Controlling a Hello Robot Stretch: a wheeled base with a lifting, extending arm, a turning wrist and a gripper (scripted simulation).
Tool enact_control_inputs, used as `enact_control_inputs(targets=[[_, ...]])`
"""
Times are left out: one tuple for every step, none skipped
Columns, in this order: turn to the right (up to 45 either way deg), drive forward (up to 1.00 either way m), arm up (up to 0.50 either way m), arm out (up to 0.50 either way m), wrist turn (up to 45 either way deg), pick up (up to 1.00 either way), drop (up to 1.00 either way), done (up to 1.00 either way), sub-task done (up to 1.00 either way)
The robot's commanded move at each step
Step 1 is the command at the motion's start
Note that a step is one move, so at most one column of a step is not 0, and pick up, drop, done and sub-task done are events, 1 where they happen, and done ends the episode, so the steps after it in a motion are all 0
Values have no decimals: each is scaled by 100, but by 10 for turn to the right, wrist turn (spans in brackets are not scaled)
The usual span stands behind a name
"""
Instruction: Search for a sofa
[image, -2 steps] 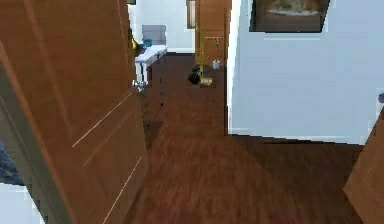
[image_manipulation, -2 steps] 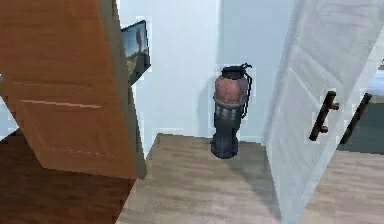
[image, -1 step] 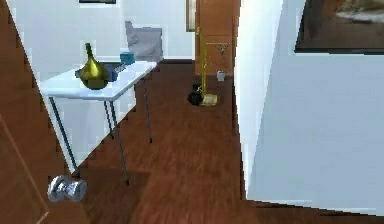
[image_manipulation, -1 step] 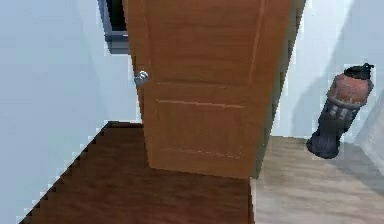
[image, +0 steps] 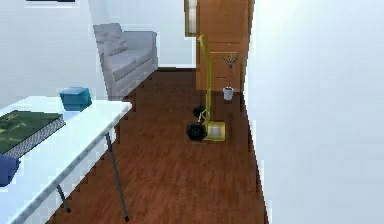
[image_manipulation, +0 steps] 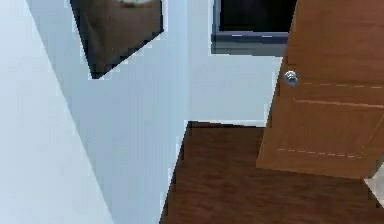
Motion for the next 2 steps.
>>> enact_control_inputs(targets=[[0, 100, 0, 0, 0, 0, 0, 0, 0], [0, 55, 0, 0, 0, 0, 0, 0, 0]])
